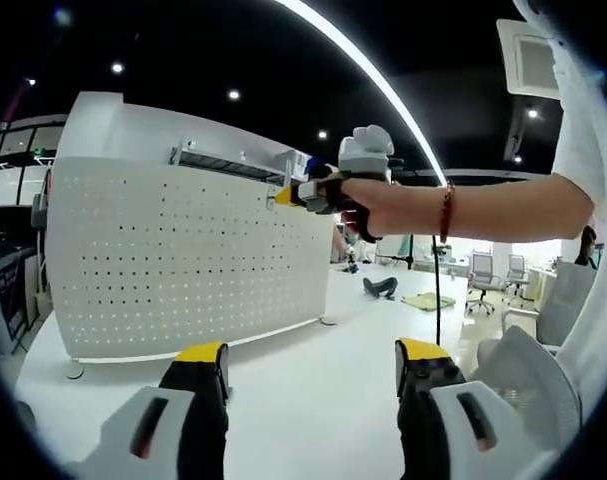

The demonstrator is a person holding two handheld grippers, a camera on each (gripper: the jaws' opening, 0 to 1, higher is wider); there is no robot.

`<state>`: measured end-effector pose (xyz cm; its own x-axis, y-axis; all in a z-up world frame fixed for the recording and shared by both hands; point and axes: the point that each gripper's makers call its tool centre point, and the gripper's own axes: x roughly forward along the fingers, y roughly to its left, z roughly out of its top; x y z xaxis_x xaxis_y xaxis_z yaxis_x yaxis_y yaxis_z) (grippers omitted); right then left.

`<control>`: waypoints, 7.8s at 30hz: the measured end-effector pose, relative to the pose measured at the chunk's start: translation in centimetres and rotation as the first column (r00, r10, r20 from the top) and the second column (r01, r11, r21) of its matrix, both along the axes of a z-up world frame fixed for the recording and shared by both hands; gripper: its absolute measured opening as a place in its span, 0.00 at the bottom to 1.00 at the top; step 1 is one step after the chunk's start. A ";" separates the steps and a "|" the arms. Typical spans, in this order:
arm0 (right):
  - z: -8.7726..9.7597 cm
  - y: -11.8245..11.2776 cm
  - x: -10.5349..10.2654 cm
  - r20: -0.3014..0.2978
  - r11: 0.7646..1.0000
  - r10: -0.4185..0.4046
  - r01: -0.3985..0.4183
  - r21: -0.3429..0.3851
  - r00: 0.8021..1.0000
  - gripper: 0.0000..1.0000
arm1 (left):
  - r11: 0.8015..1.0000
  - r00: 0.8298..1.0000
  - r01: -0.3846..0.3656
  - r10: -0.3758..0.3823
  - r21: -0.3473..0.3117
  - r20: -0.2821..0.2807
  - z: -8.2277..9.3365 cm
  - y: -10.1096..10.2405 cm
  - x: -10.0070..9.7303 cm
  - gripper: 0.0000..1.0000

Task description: Insert the hook assembly into the mounting plate slot until the hook locks in place.

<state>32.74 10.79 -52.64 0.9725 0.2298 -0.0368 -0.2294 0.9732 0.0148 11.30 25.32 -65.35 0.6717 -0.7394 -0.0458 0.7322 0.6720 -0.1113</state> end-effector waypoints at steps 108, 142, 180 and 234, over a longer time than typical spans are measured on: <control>-0.9 -2.7 8.2 -0.055 0.987 -0.154 0.151 -0.050 0.987 0.05 | 0.999 0.999 -0.034 0.034 0.033 -0.024 -0.8 1.4 1.1 0.70; -2.2 -2.3 4.6 -0.038 0.996 -0.088 0.087 -0.025 0.995 0.20 | 0.998 0.994 -0.049 0.053 0.047 -0.095 -2.2 1.4 1.2 0.67; -6.6 1.3 -5.2 -0.106 0.997 -0.069 0.072 0.016 0.992 0.23 | 0.993 0.998 0.022 -0.015 0.112 -0.059 -0.7 6.0 -0.2 0.66; -14.7 5.9 -11.0 -0.200 0.939 0.330 -0.342 -0.029 0.923 0.38 | 0.969 0.953 -0.041 0.110 0.242 -0.281 -10.5 4.3 8.8 0.68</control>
<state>21.70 16.66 -67.35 0.8121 0.5330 -0.2374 -0.5417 0.8399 0.0324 20.08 29.63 -75.88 0.6568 -0.6327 -0.4103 0.6371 0.7567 -0.1470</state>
